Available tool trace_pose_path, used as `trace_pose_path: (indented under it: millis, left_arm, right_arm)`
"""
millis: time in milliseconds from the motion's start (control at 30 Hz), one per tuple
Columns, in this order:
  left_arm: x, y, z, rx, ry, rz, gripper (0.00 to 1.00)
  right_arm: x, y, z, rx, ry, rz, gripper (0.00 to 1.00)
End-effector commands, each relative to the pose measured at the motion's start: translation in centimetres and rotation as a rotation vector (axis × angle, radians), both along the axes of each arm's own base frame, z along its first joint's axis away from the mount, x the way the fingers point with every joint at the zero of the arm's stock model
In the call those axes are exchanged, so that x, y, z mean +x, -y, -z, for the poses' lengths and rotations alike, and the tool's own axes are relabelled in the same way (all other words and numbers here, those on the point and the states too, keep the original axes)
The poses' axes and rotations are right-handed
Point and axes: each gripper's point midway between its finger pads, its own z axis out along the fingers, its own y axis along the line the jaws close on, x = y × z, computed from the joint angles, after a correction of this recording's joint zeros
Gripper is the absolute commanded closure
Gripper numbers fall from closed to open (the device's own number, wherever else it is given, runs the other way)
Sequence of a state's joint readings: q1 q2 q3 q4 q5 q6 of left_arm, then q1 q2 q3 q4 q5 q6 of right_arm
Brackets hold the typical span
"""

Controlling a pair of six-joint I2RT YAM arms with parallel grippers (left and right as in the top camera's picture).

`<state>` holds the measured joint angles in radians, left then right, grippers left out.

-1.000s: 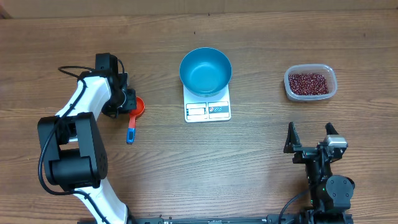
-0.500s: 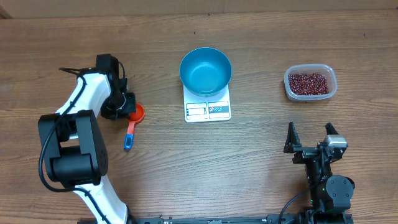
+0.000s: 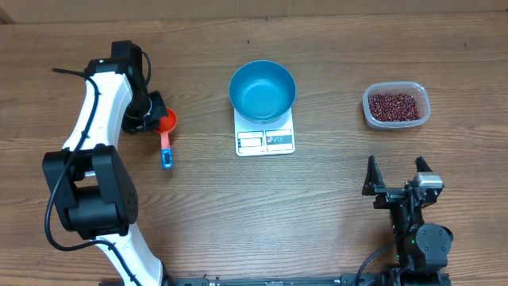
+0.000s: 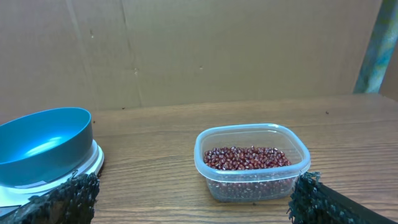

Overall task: Scoop item into bowl and weigh 150g on scale
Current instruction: 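Lift the red cup with the left gripper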

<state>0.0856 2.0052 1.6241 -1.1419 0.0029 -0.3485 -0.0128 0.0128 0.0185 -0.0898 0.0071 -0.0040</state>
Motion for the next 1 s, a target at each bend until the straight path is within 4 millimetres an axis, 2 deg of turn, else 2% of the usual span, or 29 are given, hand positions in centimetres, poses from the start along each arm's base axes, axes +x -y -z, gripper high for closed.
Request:
trace_pose_path:
  millis: [0, 100, 267, 500, 700, 967]
  left_arm:
    - [0.5, -0.1, -0.7, -0.005, 0.010, -0.199, 0.96]
    - [0.5, 0.4, -0.9, -0.040, 0.004, -0.254, 0.96]
    - [0.1, 2.6, -1.0, -0.161, -0.028, -0.277, 0.96]
    - [-0.4, 2.6, -1.0, -0.161, -0.047, -0.277, 0.96]
    - [-1.7, 2.7, -1.1, -0.154, -0.099, -0.278, 0.96]
    - [-2.7, 4.4, -1.1, -0.149, -0.142, -0.232, 0.96]
  right_arm:
    - [0.0, 0.1, 0.2, -0.005, 0.005, 0.005, 0.00]
    - [0.0, 0.1, 0.2, -0.005, 0.005, 0.005, 0.00]
    - [0.0, 0.1, 0.2, -0.005, 0.005, 0.005, 0.00]
    - [0.0, 0.1, 0.2, -0.005, 0.005, 0.006, 0.00]
    - [0.0, 0.1, 0.2, -0.005, 0.005, 0.005, 0.00]
    - [0.0, 0.1, 0.2, -0.005, 0.005, 0.006, 0.00]
